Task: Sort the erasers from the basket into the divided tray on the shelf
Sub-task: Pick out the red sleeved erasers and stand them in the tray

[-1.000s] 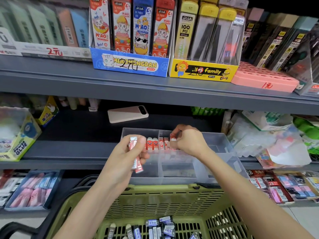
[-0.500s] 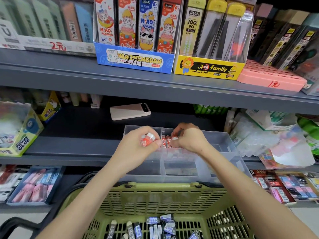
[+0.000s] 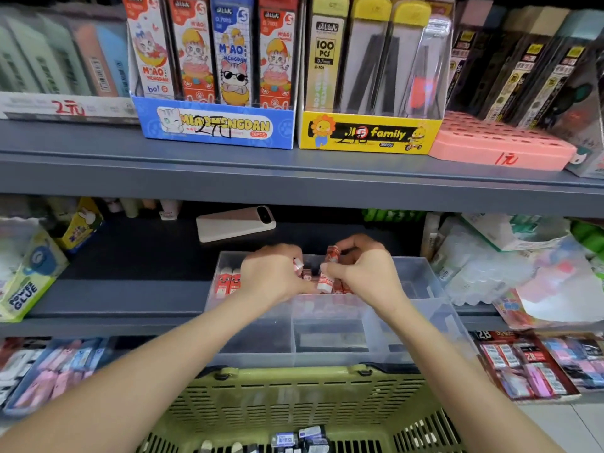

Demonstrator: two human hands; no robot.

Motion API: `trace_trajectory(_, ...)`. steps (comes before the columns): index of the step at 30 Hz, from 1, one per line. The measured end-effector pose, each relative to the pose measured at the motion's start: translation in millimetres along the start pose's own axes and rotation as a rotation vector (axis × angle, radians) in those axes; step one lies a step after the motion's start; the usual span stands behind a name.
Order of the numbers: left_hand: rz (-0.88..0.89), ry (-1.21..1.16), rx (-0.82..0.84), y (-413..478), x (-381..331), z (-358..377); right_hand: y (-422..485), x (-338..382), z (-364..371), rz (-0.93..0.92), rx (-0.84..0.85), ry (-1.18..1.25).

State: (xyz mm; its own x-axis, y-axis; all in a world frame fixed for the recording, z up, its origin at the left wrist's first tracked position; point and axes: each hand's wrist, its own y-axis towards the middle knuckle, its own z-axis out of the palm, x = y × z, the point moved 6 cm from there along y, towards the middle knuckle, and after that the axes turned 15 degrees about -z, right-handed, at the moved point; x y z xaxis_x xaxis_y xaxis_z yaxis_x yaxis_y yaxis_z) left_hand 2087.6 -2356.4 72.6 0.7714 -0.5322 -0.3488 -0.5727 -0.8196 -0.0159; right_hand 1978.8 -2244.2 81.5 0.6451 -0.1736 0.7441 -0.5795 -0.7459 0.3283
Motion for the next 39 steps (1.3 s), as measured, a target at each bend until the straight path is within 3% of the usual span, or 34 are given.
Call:
trace_trajectory(4,-0.085,0.024,0.017,4.5,3.2,5.1,-3.0,-1.2,9.7,0.004,0.025,0.051)
trace_trajectory(10,-0.176,-0.031,0.053,6.1,9.0,11.8,-5.3,1.6,20.2,-0.035,0.172,-0.187)
trace_trajectory(21,-0.203,-0.127,0.028,2.7,12.3,12.0,3.5,6.1,32.9,-0.126,0.415,-0.296)
trace_trajectory(31,-0.168,-0.227,-0.007,3.2,12.6,9.2,5.1,1.8,30.8,-0.129,0.321,-0.339)
trace_trajectory(33,-0.201,-0.379,-0.017,2.6,14.5,2.6,1.1,9.8,27.5,-0.156,0.306,-0.350)
trace_trajectory(35,-0.296,-0.723,0.048,2.7,21.1,-4.2,-5.3,24.4,23.9,-0.172,0.239,-0.266)
trace_trajectory(37,-0.415,-1.178,0.167,-0.9,24.3,-10.5,-14.6,42.9,24.6,-0.139,0.184,-0.024)
trace_trajectory(39,-0.538,-1.478,0.247,-8.2,25.8,-17.6,-24.4,63.2,29.8,-0.091,0.173,0.218)
